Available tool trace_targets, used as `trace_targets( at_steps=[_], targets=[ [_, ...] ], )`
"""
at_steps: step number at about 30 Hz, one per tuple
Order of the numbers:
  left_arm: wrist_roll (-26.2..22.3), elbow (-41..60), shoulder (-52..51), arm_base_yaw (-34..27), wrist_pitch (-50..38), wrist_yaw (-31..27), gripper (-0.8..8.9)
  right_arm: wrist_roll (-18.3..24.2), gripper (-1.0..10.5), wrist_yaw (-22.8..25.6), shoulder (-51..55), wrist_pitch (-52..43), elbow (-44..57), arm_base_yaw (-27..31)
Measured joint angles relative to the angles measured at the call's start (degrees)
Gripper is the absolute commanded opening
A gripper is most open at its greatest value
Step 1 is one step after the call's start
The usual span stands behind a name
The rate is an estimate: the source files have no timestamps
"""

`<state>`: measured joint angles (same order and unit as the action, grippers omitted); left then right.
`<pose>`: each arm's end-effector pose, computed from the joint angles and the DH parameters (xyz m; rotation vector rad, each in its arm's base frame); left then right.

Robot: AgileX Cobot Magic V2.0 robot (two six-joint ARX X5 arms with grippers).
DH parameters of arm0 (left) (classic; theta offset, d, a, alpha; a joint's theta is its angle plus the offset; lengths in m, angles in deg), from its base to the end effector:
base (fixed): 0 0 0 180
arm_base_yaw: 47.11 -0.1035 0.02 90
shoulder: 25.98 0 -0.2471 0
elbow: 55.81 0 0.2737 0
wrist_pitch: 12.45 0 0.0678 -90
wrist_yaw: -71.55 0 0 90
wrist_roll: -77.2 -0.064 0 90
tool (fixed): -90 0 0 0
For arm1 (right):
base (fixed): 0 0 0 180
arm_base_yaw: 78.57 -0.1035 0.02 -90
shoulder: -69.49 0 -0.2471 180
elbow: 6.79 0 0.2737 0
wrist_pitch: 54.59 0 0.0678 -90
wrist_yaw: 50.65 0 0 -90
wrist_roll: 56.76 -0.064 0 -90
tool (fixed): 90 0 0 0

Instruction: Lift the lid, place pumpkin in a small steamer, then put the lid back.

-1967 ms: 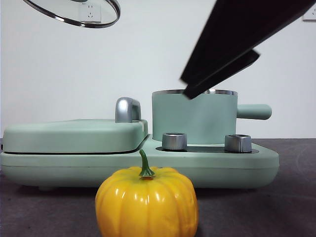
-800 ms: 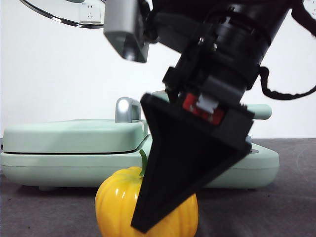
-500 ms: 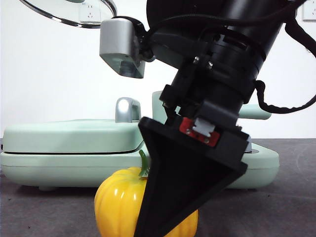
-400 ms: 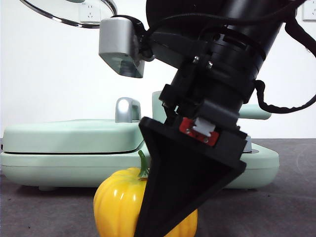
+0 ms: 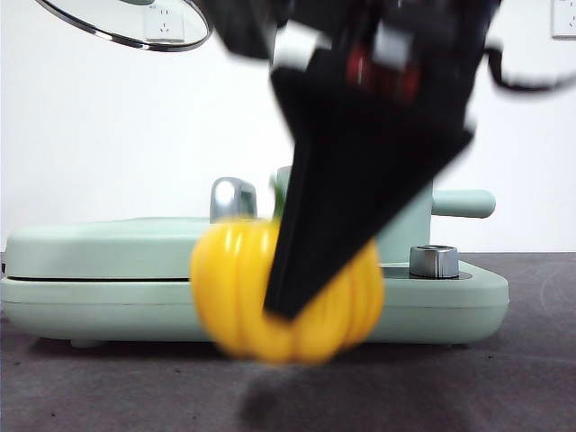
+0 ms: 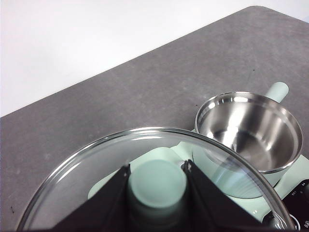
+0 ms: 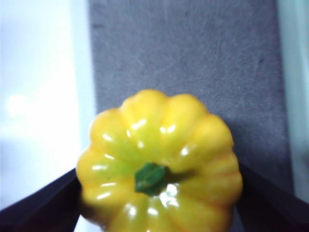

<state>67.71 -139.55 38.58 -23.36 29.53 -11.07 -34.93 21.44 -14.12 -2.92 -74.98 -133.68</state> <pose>0.2652 -0.1257 0.3657 0.2168 0.3537 -0.5683 0.1591 0.2626 0.1577 -0.6884 0.9649 1.3452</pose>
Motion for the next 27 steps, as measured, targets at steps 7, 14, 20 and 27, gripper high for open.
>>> trace_targets(
  at_steps=[7, 14, 20, 27],
  targets=[
    [0.0, 0.0, 0.0, 0.0, 0.0, 0.0, 0.10, -7.1, 3.0, 1.0, 3.8, 13.4, -8.5, 1.2],
    [0.0, 0.0, 0.0, 0.0, 0.0, 0.0, 0.10, -13.7, 3.0, 6.1, 5.4, 21.0, -18.9, 3.2],
    [0.0, 0.0, 0.0, 0.0, 0.0, 0.0, 0.10, -17.4, 2.9, 10.1, 5.3, 21.3, -25.4, 8.0],
    [0.0, 0.0, 0.0, 0.0, 0.0, 0.0, 0.09, -19.4, 2.9, 10.4, 1.3, 19.4, -31.2, 17.4]
  ],
)
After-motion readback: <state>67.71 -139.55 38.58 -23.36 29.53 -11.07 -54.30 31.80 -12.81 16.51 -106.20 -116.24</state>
